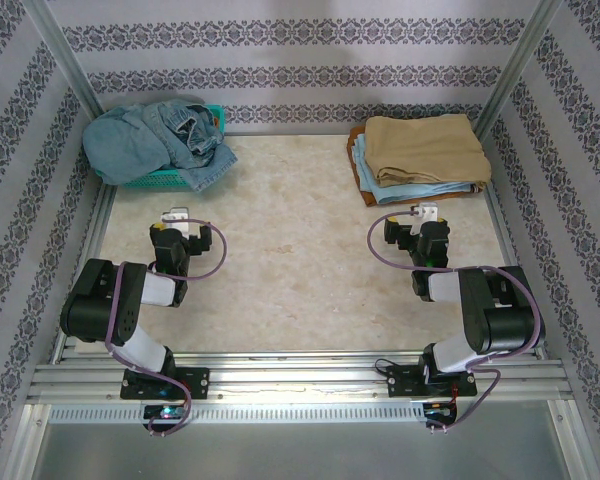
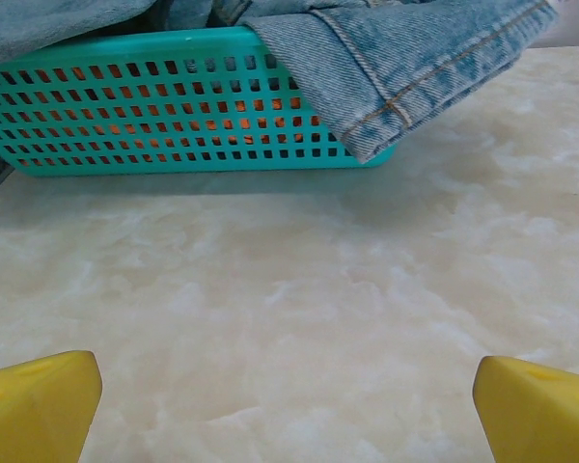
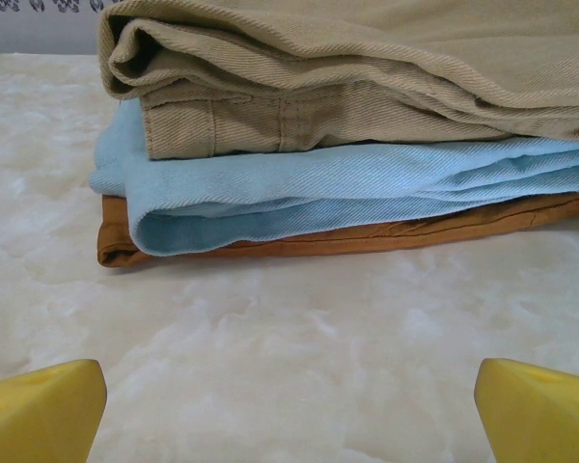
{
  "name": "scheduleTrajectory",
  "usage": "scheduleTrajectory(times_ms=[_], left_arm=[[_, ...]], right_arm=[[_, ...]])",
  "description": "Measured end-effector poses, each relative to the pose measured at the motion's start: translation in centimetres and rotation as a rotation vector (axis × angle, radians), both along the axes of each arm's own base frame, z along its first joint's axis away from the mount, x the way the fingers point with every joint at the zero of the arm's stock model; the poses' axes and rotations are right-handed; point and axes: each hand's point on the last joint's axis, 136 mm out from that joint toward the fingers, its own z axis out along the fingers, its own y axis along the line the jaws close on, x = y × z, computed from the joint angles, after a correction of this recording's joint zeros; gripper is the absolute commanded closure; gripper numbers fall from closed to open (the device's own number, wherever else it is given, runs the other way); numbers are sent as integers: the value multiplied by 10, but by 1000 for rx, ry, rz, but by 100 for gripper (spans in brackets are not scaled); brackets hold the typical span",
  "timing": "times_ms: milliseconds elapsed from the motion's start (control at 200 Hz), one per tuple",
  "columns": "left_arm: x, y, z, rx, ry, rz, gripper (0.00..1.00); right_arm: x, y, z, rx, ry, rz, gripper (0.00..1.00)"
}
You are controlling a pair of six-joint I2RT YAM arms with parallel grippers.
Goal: Fold and stack the trousers
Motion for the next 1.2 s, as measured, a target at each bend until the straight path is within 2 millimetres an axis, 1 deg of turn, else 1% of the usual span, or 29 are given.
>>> scheduleTrajectory(times_ms=[145,220,285,320,335,355,370,380,420,440,465,480,490,535,585,615,650,679,724,779,814,859,909,934,984,1044,1089,1154,1204], left_arm=[[-1,4,1,1,-1,26,0],[-3,3,6,6,-16,25,0],[-9,1,20,29,-30,39,0],[-12,-3,34,40,-52,36,0],[-14,-5,45,42,-76,36,0],[-16,-7,55,45,-90,32,0],[-18,-9,67,43,-116,29,0],[-19,-10,72,43,-124,28,0],[-24,-11,103,34,-173,35,0],[-27,-10,122,21,-209,49,0],[-31,-6,145,4,-246,70,1],[-35,-4,159,-15,-270,85,0],[-37,-2,170,-23,-284,96,0],[-50,6,212,-90,-353,145,1],[-71,14,257,-183,-421,190,1],[-85,17,277,-233,-454,201,1],[-104,20,297,-283,-497,204,1],[-121,22,309,-327,-537,202,1],[-145,25,315,-387,-579,198,1],[-170,26,313,-440,-620,177,1],[-180,25,309,-463,-625,165,1],[-184,23,302,-482,-606,151,1],[-182,19,292,-489,-564,140,1],[-178,17,287,-486,-534,132,1],[-169,11,274,-479,-465,121,1],[-157,6,260,-471,-392,113,1],[-150,1,252,-467,-349,103,1],[-140,-6,244,-462,-296,77,0],[-133,-11,244,-451,-263,54,11]], right_arm=[[0,-1,0,-5,0,-11,2],[-2,-2,4,-22,-2,-31,2],[-4,2,15,-50,-3,-31,2],[-5,9,28,-66,-17,-23,2],[-6,12,35,-68,-30,-17,2],[-6,17,46,-81,-44,-10,2],[-7,21,55,-81,-60,-2,2],[-7,24,61,-86,-70,3,2],[-9,36,89,-87,-110,19,2],[-11,42,107,-76,-138,26,2],[-12,48,125,-65,-158,32,2],[-14,52,140,-39,-172,32,2],[-15,54,145,-32,-175,33,2],[-23,62,184,49,-207,36,2],[-34,60,221,152,-236,18,2],[-43,55,239,226,-257,2,2],[-54,48,252,310,-282,-14,2],[-62,42,256,378,-295,-22,2],[-73,33,253,466,-300,-36,2],[-77,25,234,536,-251,-63,6],[-73,26,216,566,-189,-74,8],[-66,33,192,595,-95,-73,12],[-58,45,168,607,5,-56,16],[-53,52,151,612,71,-48,18],[-47,68,122,601,187,-26,22],[-43,90,95,580,303,16,23],[-43,106,80,556,367,52,24],[-44,124,65,531,429,96,24],[-46,134,58,519,457,125,24]])
